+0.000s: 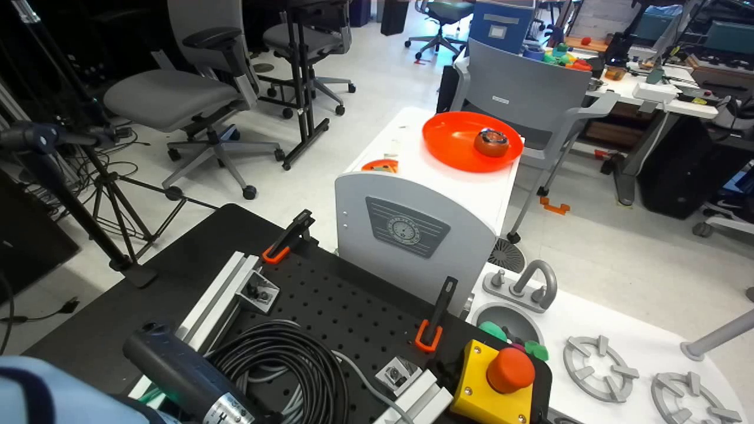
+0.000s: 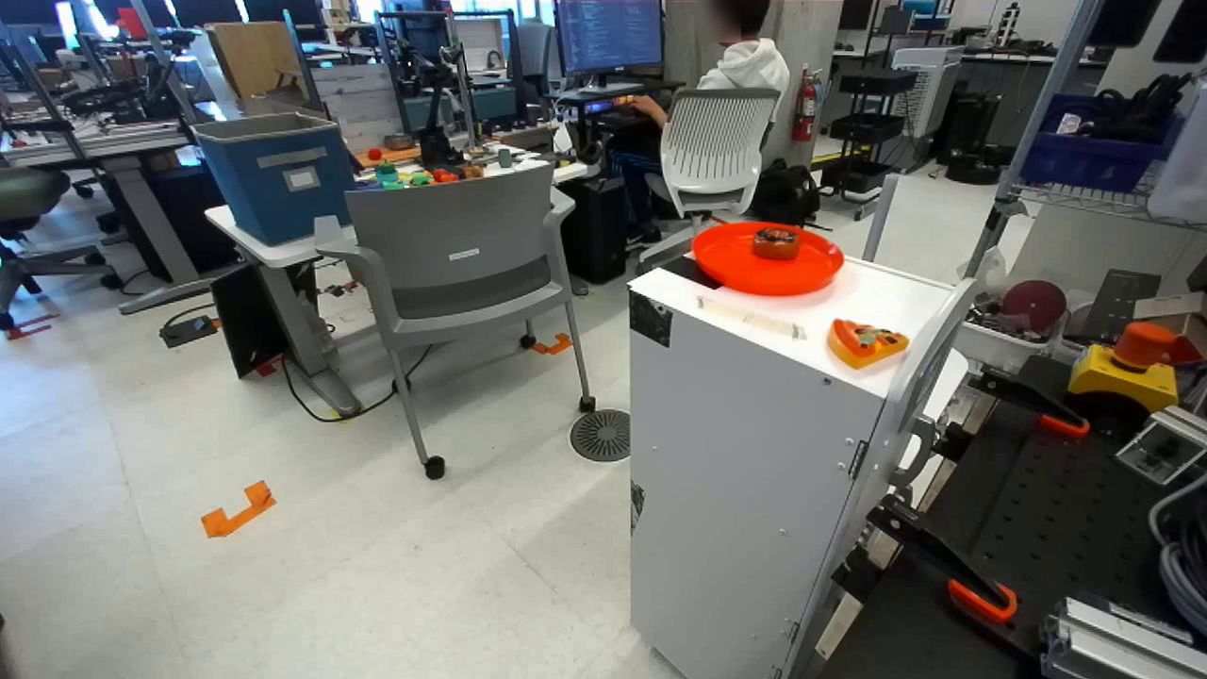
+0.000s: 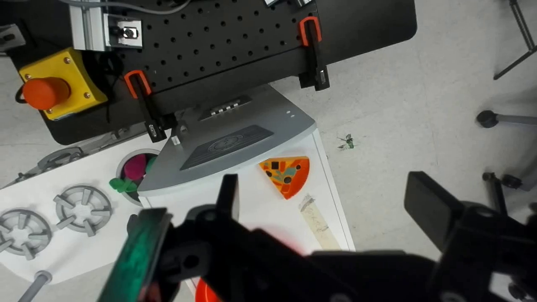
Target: Remove the donut from the plate
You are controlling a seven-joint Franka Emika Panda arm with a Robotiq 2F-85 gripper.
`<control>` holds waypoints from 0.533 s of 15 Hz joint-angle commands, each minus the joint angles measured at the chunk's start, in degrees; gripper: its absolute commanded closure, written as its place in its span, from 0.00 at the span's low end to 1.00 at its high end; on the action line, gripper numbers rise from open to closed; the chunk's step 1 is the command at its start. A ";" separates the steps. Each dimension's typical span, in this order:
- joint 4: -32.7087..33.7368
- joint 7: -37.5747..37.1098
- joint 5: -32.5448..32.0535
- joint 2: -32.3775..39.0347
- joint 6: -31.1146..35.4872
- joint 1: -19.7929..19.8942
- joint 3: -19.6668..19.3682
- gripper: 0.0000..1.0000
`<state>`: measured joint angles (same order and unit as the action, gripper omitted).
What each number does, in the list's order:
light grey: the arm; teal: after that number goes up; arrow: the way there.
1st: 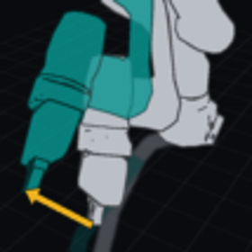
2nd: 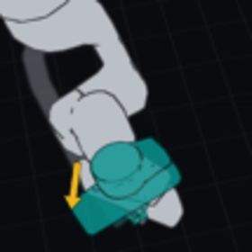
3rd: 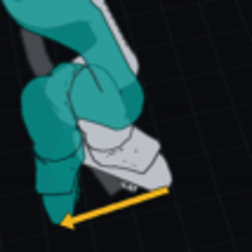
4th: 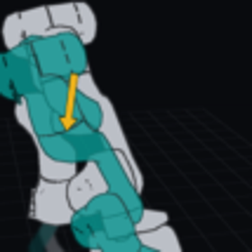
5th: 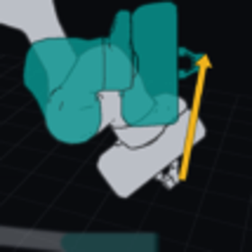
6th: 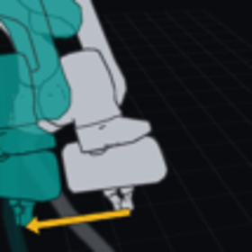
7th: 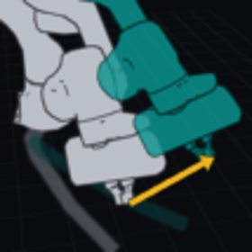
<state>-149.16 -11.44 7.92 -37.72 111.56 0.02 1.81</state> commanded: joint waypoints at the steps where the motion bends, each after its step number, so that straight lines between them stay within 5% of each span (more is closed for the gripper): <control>1: 1.11 -0.55 -1.66 1.56 -0.52 1.39 0.81 0.00; 8: 4.51 4.73 -5.76 5.60 -5.98 1.37 -1.07 0.00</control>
<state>-148.02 -10.13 3.43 -34.80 109.42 1.19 1.74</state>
